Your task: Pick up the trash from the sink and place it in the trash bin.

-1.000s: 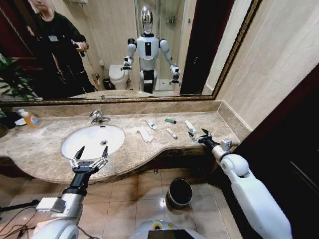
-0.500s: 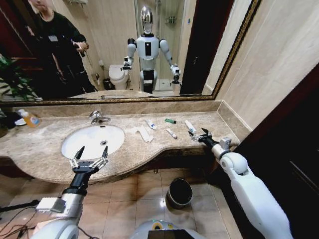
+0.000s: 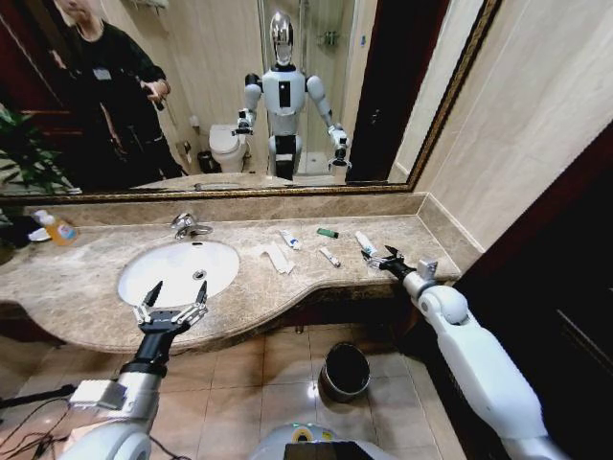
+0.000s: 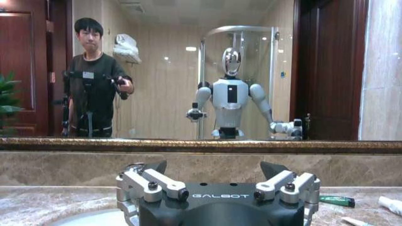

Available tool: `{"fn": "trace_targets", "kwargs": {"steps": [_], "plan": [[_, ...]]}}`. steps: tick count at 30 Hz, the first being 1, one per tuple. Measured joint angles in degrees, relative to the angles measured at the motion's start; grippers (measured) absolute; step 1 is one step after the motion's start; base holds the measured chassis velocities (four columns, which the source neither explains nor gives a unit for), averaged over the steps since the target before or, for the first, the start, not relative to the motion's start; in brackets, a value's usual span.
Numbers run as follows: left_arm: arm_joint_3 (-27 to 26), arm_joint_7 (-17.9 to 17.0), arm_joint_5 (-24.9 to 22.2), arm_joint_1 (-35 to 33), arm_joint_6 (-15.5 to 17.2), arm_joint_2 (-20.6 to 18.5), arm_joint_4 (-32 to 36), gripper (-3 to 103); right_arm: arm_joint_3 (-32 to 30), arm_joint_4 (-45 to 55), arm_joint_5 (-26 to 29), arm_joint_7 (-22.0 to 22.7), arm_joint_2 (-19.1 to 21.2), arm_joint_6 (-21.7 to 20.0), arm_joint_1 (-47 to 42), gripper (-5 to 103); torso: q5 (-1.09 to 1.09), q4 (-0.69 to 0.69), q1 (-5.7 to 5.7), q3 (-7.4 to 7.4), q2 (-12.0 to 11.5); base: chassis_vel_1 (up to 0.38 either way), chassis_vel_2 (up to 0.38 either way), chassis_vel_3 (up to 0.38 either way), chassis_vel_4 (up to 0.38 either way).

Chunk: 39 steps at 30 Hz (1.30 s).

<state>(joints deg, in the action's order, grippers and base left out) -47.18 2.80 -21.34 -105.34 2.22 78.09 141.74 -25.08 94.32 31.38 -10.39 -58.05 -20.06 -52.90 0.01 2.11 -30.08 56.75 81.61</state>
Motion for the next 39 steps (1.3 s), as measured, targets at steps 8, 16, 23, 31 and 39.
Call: {"fn": "trace_targets", "kwargs": {"steps": [8,16,23,31,39], "plan": [[0.0,0.0,0.0,0.0,0.0,0.0,0.0,100,3.03,-4.35,-0.48,-0.78,0.16,-0.46,4.56,100,-0.01,0.0,0.0,0.0,0.0,0.0,0.0,0.0,0.0],[0.0,0.0,0.0,0.0,0.0,0.0,0.0,100,4.67,-9.35,-0.75,-1.88,-0.47,-0.98,8.93,100,0.0,0.0,0.0,0.0,0.0,0.0,0.0,0.0,0.0],[0.0,0.0,0.0,0.0,0.0,0.0,0.0,100,5.55,-11.77,-1.45,-3.02,-1.31,-1.19,11.26,100,-0.01,0.0,0.0,0.0,0.0,0.0,0.0,0.0,0.0],[0.0,0.0,0.0,0.0,0.0,0.0,0.0,100,6.01,-15.16,-2.51,-4.16,-2.12,-2.25,13.19,100,0.0,0.0,0.0,0.0,0.0,0.0,0.0,0.0,0.0],[0.0,0.0,0.0,0.0,0.0,0.0,0.0,100,4.31,-16.25,-3.29,-4.63,-2.69,-2.67,12.81,100,-0.01,0.0,0.0,0.0,0.0,0.0,0.0,0.0,0.0]]}}
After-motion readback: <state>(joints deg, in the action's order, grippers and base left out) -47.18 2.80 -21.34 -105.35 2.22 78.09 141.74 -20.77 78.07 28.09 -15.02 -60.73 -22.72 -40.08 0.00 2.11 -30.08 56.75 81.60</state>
